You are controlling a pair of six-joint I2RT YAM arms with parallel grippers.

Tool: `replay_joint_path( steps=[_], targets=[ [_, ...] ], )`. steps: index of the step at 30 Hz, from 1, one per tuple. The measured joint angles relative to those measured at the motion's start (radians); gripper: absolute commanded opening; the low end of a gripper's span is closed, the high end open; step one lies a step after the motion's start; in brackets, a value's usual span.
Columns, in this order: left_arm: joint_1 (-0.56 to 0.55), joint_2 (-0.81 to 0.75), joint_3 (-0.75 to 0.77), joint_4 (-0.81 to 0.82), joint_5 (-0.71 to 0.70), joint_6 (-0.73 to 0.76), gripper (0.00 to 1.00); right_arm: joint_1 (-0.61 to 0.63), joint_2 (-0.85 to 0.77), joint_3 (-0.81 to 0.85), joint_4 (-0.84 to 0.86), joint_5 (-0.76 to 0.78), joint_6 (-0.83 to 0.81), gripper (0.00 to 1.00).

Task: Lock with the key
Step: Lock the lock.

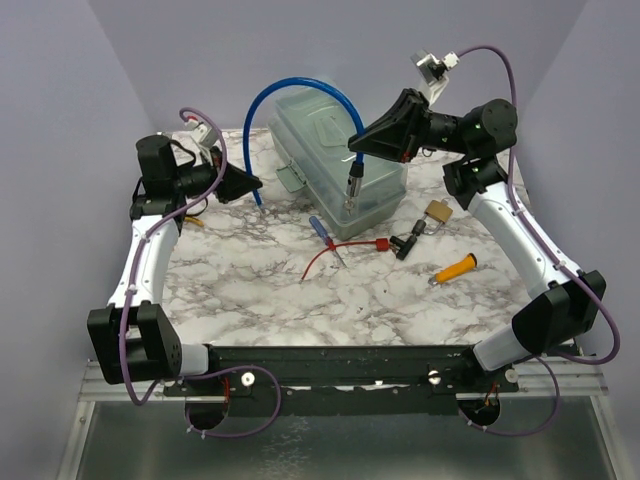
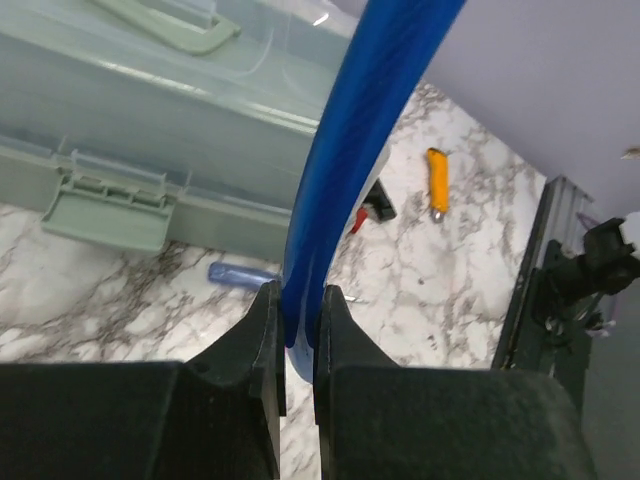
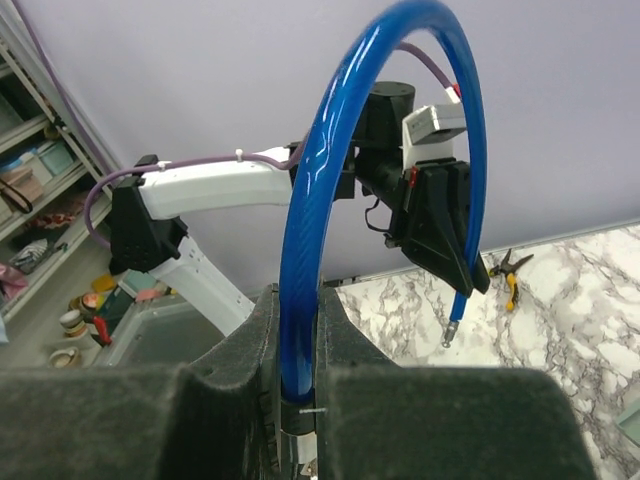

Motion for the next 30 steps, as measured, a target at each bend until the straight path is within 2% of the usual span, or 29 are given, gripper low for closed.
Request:
replay_joint_path(
  steps=[6,11,17,23,30],
  targets=[
    [-0.132,-0.030,0.078,0.072,-0.093,-0.222,0.00,-0.007,0.000,-0.036,-0.001,0.054,-0.060,0.00],
    [-0.220,-0.063,0.175,0.203,-0.244,-0.478,0.00,-0.016,-0.002,-0.111,0.066,0.180,-0.046,0.00],
    [-0.305,-0.087,0.218,0.312,-0.453,-0.676,0.00,-0.020,-0.004,-0.176,0.151,0.323,0.019,0.00],
    [-0.445,-0.088,0.217,0.366,-0.653,-0.742,0.00,-0.020,-0.008,-0.176,0.183,0.404,0.064,0.00],
    [-0.569,-0.070,0.237,0.407,-0.741,-0.689,0.00,-0.020,-0.010,-0.180,0.170,0.468,0.116,0.00]
  ],
)
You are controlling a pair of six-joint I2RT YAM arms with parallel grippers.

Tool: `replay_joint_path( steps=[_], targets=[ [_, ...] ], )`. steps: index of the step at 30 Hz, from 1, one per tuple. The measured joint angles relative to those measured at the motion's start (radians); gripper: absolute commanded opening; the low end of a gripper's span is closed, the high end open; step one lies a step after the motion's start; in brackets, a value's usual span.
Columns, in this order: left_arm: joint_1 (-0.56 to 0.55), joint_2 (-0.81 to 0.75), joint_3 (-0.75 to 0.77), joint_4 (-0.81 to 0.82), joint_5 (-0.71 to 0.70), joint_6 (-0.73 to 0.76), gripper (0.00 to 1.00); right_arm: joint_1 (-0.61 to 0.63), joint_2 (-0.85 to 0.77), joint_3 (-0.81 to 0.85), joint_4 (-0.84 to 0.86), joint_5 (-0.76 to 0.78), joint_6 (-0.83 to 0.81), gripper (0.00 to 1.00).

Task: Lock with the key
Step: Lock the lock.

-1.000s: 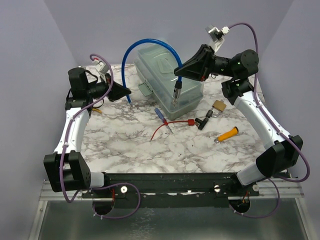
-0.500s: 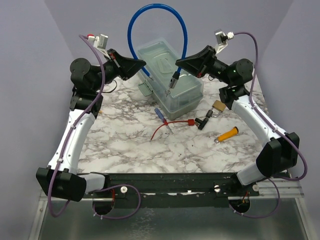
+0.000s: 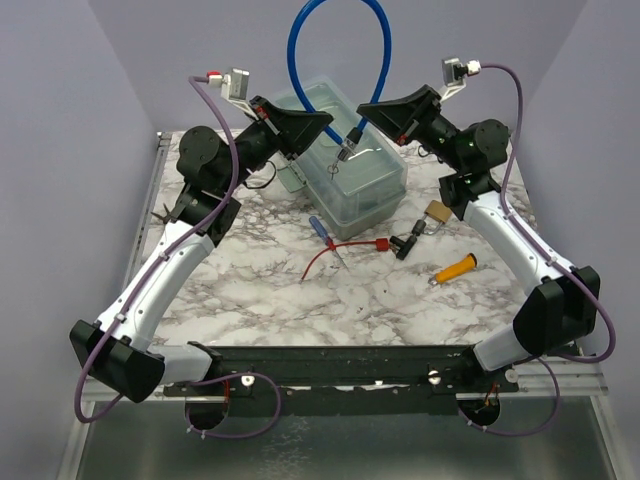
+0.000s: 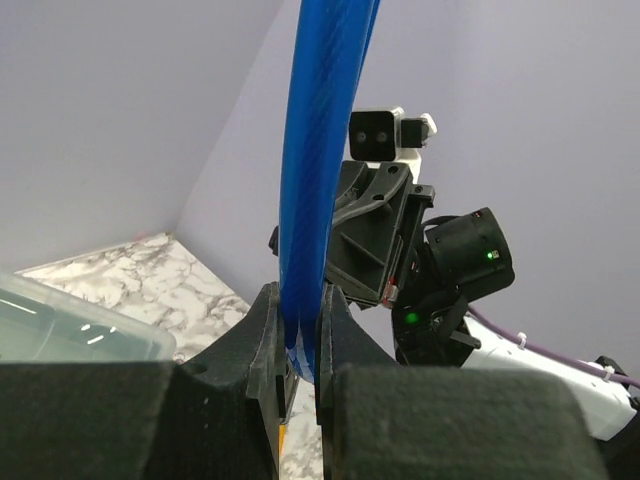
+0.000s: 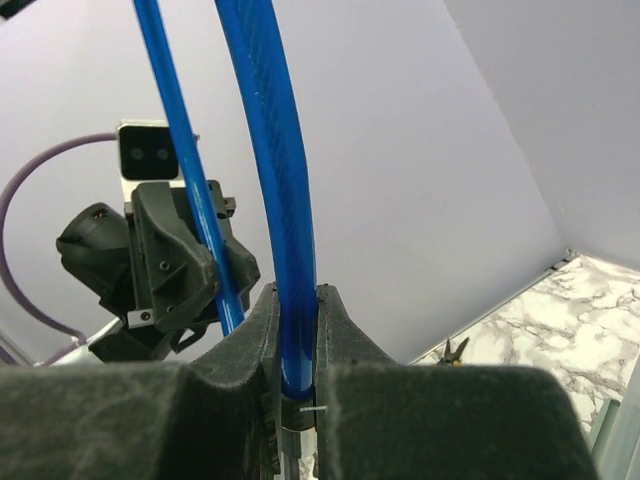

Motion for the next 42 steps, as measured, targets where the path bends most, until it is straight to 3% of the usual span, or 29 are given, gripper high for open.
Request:
replay_joint_path(
  steps=[22,42],
  targets=[
    [-0.039,0.003,0.018,0.007,-0.183,0.174,0.00,-0.002,-0.024,-0.014,-0.106,0.089,0.079,0.00],
    [-0.038,-0.003,0.013,-0.001,-0.188,0.187,0.00,-0.002,-0.024,-0.013,-0.172,0.137,0.121,0.00]
  ],
)
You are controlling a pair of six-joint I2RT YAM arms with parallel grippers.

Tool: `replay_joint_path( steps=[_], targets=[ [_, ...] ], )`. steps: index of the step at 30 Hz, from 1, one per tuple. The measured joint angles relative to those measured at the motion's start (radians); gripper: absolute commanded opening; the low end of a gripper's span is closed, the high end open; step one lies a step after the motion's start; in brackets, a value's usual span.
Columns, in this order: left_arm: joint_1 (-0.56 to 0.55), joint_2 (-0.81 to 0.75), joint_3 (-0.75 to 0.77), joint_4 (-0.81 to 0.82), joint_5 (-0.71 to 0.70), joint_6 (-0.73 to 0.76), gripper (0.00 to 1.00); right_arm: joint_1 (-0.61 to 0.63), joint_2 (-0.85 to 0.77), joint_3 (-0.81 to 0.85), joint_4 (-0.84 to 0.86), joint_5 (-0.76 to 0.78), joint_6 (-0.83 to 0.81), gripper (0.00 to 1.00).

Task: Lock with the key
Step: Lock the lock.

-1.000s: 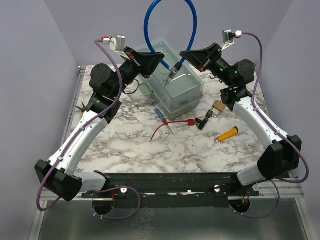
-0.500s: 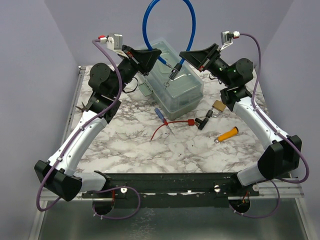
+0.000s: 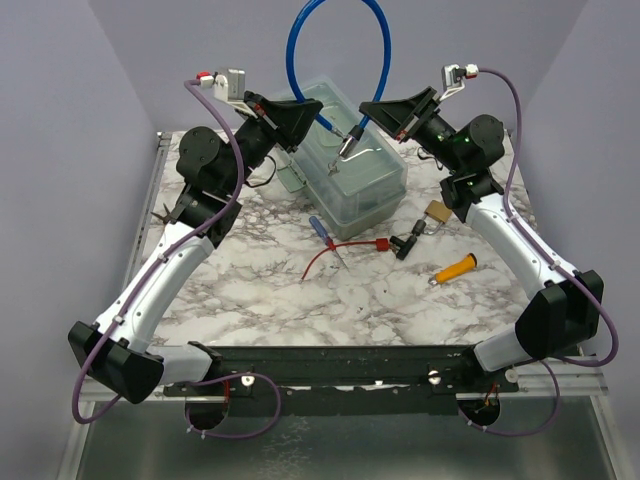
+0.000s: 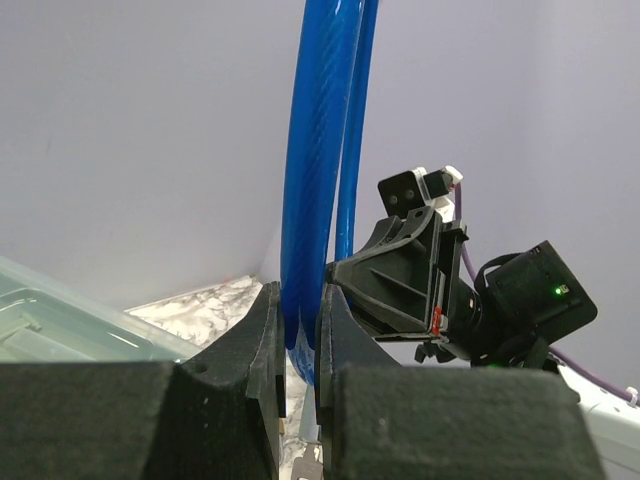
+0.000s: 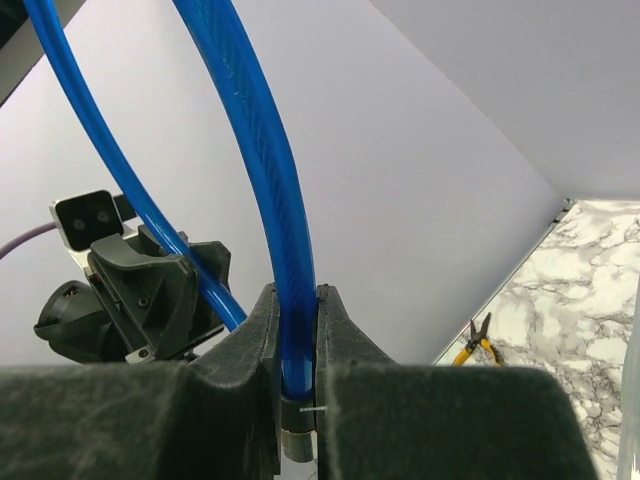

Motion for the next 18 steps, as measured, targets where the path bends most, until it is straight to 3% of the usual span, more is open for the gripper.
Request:
replay_joint_path(
  steps=[18],
  targets=[
    [-0.005,0.005,-0.008,0.000,0.010,-0.016,0.00,0.000,0.000,0.000,-0.005,0.002,0.047,0.00]
  ],
)
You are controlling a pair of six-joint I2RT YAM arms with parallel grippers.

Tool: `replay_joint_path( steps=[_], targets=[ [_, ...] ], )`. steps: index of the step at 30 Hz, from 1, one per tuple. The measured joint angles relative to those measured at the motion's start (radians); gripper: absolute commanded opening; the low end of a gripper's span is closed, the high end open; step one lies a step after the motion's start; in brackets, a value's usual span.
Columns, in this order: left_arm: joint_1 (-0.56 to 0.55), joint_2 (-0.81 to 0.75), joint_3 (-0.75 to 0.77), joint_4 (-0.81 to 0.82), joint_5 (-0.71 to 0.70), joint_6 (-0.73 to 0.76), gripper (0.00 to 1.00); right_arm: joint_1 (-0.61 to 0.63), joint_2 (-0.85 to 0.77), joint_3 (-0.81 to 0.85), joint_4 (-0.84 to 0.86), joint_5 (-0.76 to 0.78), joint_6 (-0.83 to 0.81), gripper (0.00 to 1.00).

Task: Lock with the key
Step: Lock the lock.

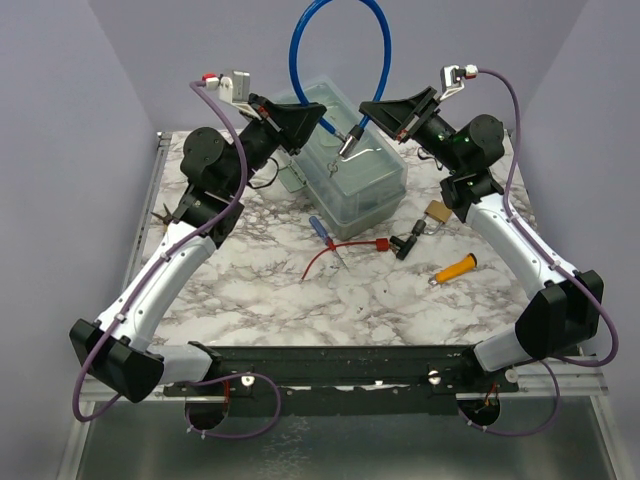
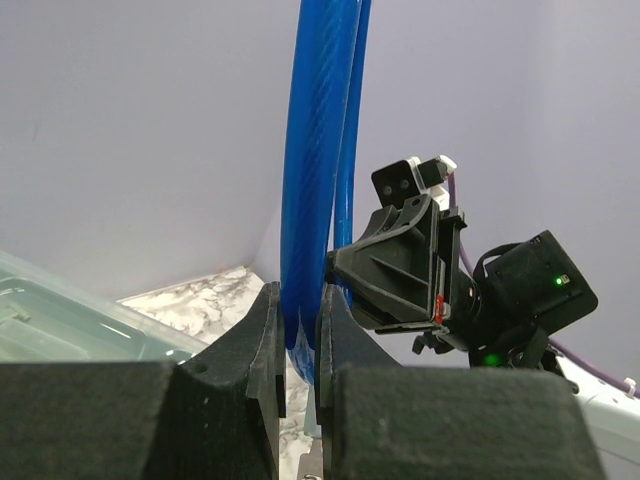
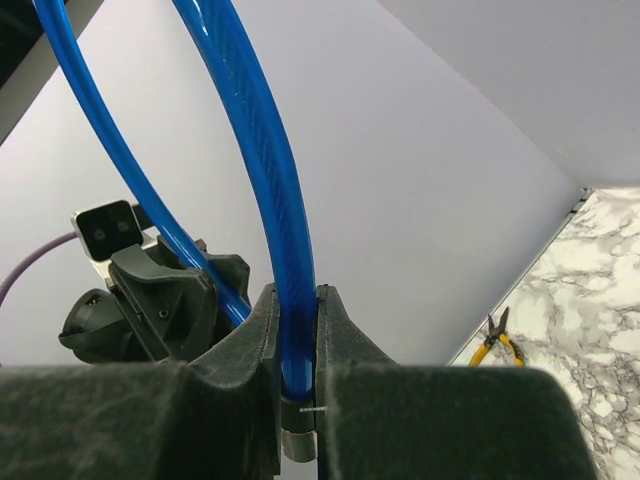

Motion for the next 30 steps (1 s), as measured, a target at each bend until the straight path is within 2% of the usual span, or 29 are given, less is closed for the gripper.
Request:
replay_joint_path(
  steps=[16,22,30],
  targets=[
    [-0.045,0.012,-0.045,0.064,-0.023,-0.042,0.00,-0.011,0.000,0.000,-0.010,0.008,0.035,0.00],
    [-0.059,0.013,-0.070,0.071,-0.113,-0.050,0.00,-0.011,0.000,-0.008,-0.089,0.056,0.108,0.00],
    [-0.094,0.028,-0.087,0.069,-0.140,-0.058,0.00,-0.011,0.000,-0.014,-0.190,0.089,0.199,0.00]
  ],
)
